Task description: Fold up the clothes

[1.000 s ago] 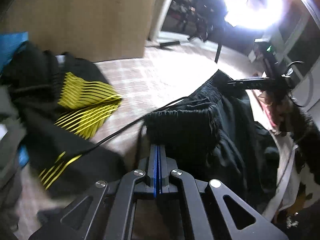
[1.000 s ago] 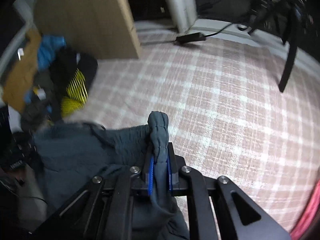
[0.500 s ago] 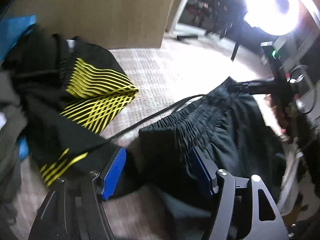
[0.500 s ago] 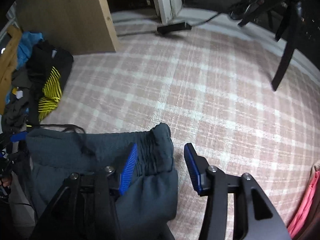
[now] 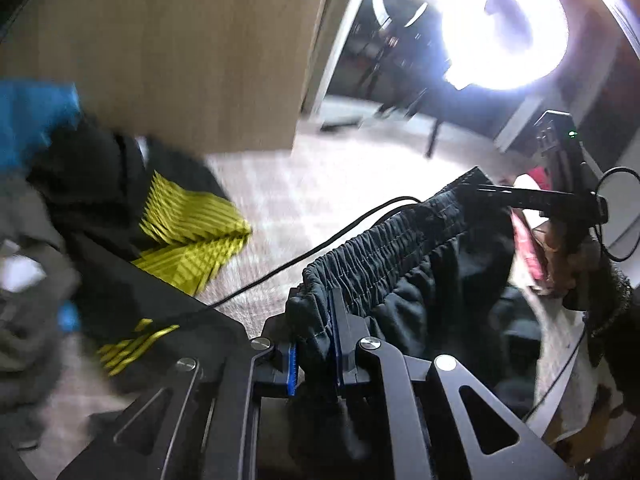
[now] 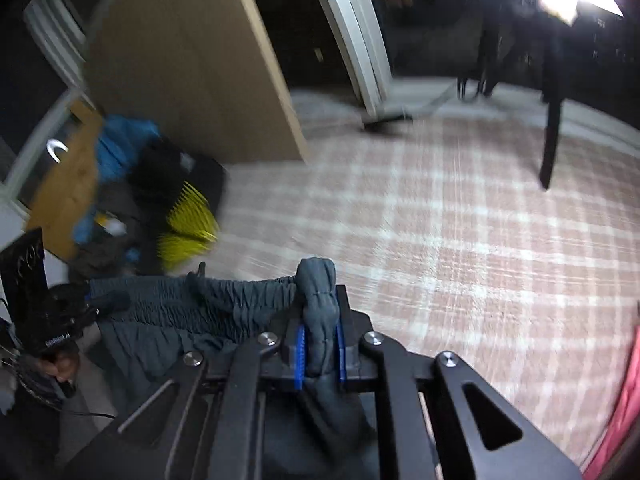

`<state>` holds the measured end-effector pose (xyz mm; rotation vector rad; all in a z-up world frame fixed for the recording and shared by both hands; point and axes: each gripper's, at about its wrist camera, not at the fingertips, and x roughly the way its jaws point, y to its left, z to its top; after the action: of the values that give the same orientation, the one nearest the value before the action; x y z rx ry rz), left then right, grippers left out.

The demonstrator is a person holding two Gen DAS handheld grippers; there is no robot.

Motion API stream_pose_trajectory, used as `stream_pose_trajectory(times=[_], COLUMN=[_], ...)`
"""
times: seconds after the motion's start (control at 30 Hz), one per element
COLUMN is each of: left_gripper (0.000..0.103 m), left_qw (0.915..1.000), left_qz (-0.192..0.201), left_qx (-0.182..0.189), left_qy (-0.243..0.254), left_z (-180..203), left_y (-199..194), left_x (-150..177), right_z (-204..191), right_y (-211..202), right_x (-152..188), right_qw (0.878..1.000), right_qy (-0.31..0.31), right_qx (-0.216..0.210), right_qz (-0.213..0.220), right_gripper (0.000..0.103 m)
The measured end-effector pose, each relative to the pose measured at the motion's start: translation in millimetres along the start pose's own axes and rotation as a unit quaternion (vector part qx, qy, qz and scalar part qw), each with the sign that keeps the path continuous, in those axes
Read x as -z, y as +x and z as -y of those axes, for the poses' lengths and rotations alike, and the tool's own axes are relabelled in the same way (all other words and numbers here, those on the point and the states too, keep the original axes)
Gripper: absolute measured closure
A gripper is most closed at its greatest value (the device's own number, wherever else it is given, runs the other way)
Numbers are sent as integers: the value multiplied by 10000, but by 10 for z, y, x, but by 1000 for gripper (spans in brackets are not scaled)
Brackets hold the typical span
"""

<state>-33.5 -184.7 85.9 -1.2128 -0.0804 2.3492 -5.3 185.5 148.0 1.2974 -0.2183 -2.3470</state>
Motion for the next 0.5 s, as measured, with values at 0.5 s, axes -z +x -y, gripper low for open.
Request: stream_pose_trajectory(times=[0.5], left_gripper=[92], left_qw=[9340], left_qz=[2507], left_qx=[-2067], left_qy=[1485], left_z=[2618], left_y=[-3300], left_x=[-593], right_z=[-1394], right_y=[-3633], right_x=[-319], right_qw=[9395], right_qy=[-1491], right_qx=[-228], right_qz=[3075], right_gripper=[92])
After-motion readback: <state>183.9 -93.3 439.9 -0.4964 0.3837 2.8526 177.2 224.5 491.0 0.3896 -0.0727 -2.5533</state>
